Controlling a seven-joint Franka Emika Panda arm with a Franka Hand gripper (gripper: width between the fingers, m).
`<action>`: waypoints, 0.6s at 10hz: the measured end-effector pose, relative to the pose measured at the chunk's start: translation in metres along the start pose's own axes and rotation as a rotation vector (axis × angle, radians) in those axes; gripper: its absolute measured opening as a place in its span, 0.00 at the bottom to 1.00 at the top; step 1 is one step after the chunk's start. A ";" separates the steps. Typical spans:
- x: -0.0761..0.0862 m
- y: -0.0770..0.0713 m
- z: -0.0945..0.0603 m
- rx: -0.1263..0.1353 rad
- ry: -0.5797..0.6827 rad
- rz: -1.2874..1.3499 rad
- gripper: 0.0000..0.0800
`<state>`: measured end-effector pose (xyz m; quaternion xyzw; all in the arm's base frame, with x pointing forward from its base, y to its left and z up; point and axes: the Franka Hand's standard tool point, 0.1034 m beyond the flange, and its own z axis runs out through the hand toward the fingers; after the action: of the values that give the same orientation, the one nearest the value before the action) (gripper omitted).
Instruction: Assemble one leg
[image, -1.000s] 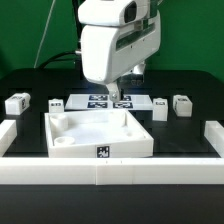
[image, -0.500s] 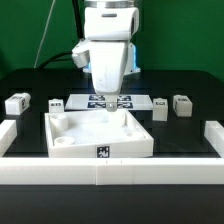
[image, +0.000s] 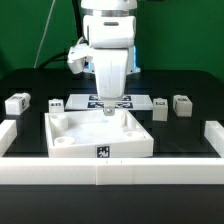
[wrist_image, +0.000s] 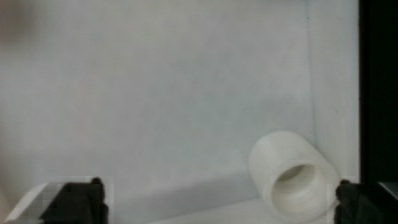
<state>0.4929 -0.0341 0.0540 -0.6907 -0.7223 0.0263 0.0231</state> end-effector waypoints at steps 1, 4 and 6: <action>-0.003 -0.008 0.005 0.001 0.002 -0.075 0.81; -0.012 -0.035 0.024 0.030 0.015 -0.144 0.81; -0.017 -0.046 0.041 0.062 0.028 -0.133 0.81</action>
Offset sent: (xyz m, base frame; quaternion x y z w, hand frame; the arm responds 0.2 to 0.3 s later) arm -0.0313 0.0040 -0.0215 0.0072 0.0605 -0.0626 0.9962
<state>0.4450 -0.0530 0.0162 -0.6406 -0.7649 0.0373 0.0563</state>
